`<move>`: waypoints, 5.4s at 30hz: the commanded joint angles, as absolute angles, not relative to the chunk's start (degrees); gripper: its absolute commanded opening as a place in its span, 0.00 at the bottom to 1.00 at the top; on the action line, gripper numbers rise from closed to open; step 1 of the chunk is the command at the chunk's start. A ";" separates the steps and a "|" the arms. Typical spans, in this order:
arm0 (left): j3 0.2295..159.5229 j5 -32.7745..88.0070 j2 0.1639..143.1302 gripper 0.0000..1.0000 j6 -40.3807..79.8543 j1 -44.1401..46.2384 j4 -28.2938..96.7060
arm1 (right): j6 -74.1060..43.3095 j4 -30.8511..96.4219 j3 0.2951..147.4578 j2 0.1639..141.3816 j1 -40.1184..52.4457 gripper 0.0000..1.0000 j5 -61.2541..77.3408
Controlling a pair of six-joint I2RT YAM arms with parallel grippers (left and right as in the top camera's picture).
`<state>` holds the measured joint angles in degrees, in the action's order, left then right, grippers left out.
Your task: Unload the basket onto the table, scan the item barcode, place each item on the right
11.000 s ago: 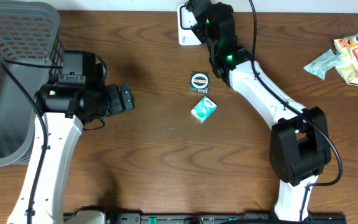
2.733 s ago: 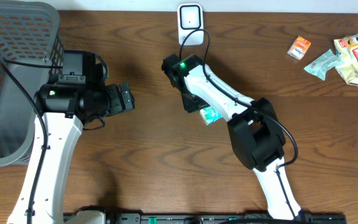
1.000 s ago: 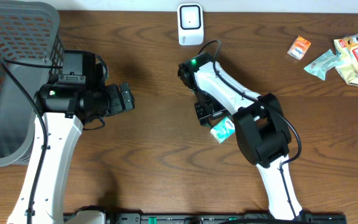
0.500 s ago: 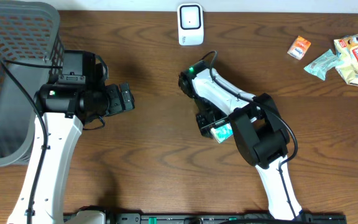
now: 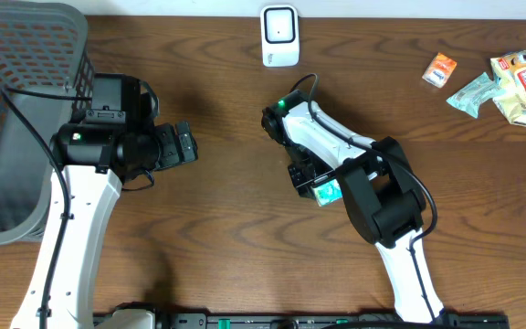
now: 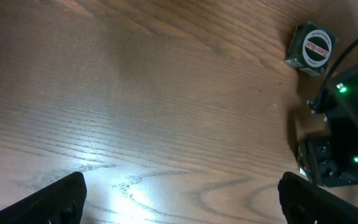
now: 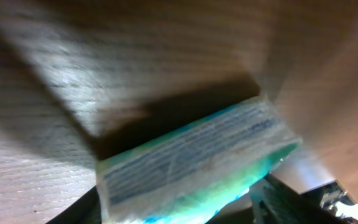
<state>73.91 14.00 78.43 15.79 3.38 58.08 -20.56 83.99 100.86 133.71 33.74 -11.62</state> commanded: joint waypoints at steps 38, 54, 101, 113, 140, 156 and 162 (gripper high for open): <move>74.11 13.63 78.43 0.98 15.25 3.07 58.22 | -13.74 73.28 108.86 134.39 33.85 0.66 13.15; 74.11 13.63 78.43 0.98 15.25 3.07 58.22 | -10.11 75.88 111.92 134.34 28.51 0.09 8.27; 74.11 13.63 78.43 0.98 15.25 3.07 58.22 | -46.70 67.55 106.52 134.39 30.68 0.49 -5.65; 74.11 13.63 78.43 0.98 15.25 3.07 58.22 | -36.93 68.36 108.92 134.37 30.04 0.01 -1.34; 74.11 13.63 78.43 0.98 15.25 3.07 58.22 | 5.41 68.53 113.60 134.39 27.57 0.01 49.08; 74.11 13.63 78.43 0.98 15.25 3.07 58.22 | 5.23 62.46 99.96 134.39 17.02 0.12 52.86; 74.11 13.63 78.43 0.98 15.25 3.07 58.22 | 5.21 65.65 100.44 134.37 14.15 0.14 45.80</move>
<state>73.91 14.00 78.43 15.79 3.38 58.08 4.64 64.90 99.90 134.28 14.81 49.58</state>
